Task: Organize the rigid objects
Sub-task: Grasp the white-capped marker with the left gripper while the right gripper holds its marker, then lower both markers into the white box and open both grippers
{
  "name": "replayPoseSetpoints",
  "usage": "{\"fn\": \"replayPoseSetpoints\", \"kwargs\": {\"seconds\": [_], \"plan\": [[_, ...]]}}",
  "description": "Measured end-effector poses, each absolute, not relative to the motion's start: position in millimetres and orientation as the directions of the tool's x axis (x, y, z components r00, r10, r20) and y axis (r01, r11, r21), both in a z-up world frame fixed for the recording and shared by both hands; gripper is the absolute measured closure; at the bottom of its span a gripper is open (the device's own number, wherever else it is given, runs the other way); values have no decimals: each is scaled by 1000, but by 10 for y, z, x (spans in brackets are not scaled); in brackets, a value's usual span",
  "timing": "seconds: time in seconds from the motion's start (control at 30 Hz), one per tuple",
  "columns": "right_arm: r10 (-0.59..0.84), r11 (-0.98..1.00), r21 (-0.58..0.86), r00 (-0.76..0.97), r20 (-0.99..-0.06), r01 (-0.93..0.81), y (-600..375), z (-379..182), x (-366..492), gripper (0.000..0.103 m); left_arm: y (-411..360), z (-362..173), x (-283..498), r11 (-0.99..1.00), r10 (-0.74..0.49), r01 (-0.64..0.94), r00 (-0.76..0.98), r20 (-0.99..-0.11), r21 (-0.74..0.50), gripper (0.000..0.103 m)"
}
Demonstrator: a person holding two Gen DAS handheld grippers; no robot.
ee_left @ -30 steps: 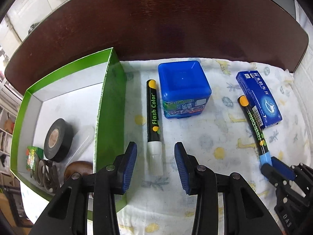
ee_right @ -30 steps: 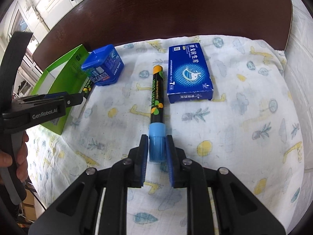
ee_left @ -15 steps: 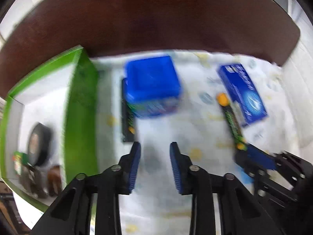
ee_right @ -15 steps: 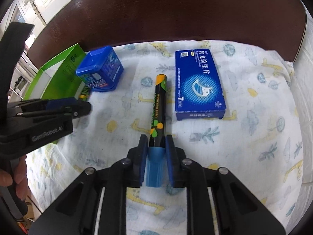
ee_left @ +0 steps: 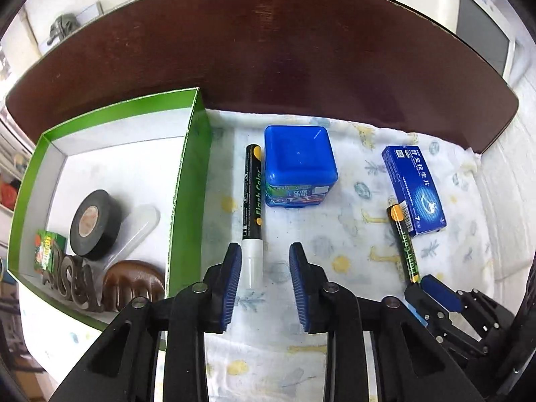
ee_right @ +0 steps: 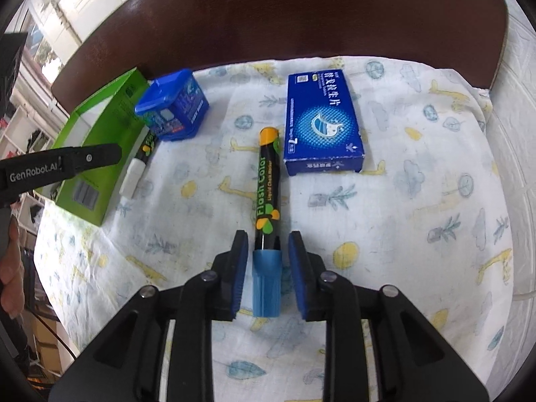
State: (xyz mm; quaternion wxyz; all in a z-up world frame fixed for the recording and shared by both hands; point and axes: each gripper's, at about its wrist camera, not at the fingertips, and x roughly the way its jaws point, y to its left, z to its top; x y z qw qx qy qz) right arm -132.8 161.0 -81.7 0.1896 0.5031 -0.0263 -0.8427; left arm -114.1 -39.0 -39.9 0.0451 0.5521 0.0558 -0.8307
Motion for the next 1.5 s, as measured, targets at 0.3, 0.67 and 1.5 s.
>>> {"fn": "replayPoseSetpoints", "kwargs": {"seconds": [0.3,0.67,1.5], "plan": [[-377,-919,269,-442,-814,288,1655,-777,-1291,76,-163,-600,-1526,-975,-214,120,-297,-931,186,55],[-398,-912,294,-451,-799,285,1730,-798,-1320,76,-11,-657,-1428,-997,-53,70,-258,-965,36,80],[-550,-817,336,-458,-698,468,949,161,-1194,88,-959,438,-806,-990,101,39,-498,-861,-139,84]]}}
